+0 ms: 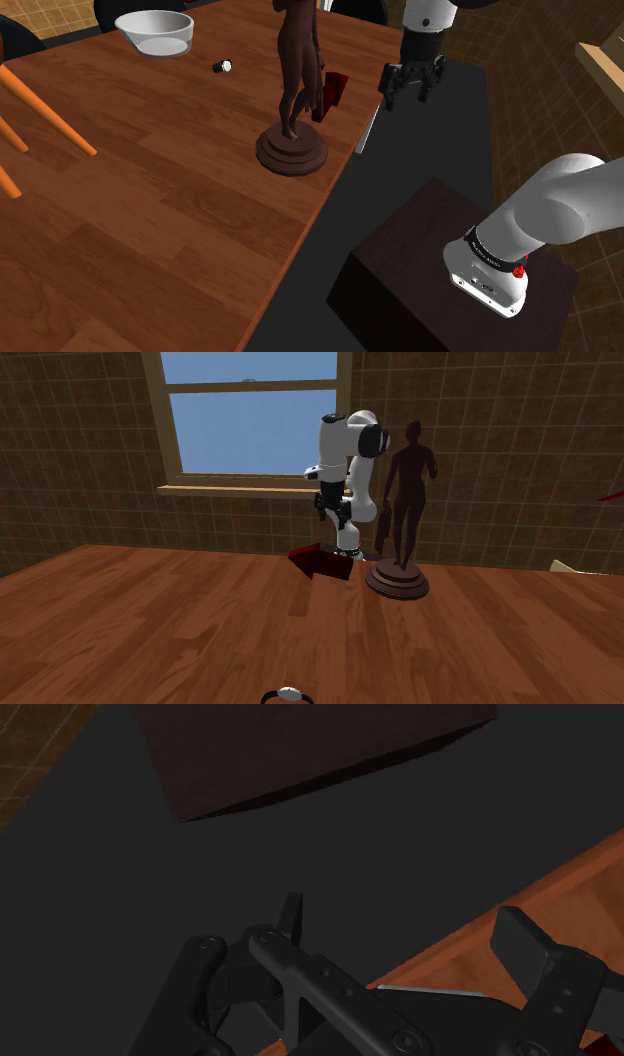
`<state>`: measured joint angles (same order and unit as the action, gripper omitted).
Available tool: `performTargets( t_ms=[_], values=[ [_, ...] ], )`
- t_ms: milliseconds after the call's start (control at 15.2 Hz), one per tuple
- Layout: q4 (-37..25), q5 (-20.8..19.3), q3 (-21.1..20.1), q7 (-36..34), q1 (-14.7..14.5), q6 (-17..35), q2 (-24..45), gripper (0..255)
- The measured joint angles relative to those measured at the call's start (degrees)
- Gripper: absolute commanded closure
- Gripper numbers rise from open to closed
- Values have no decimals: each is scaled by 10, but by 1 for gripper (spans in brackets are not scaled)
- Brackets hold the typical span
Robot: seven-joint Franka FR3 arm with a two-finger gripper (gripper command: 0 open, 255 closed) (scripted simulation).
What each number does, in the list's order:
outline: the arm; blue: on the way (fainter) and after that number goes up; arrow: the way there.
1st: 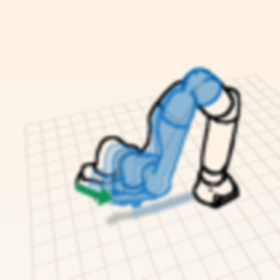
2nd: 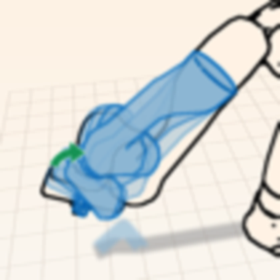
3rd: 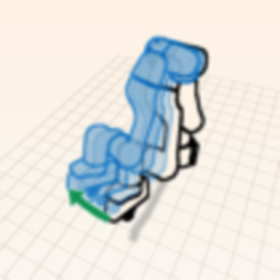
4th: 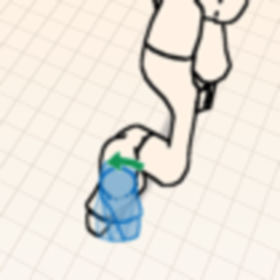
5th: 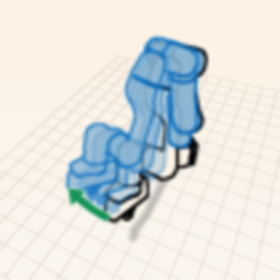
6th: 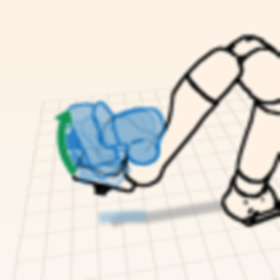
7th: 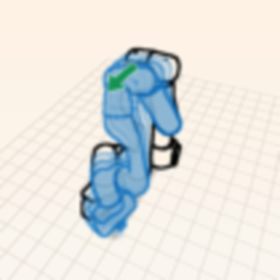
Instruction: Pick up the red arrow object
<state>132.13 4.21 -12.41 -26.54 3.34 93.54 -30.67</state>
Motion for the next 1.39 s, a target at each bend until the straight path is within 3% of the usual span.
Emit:
performTargets(
  t_ms=[462,924,1056,1386],
  values=[
    [-106,-9,-65,-194,33,58,121,0],
    [-252,-71,-108,-391,55,80,260,0],
    [-270,-82,-111,-417,56,83,279,0],
    [-245,-87,-111,-427,56,117,288,0]
  ],
)
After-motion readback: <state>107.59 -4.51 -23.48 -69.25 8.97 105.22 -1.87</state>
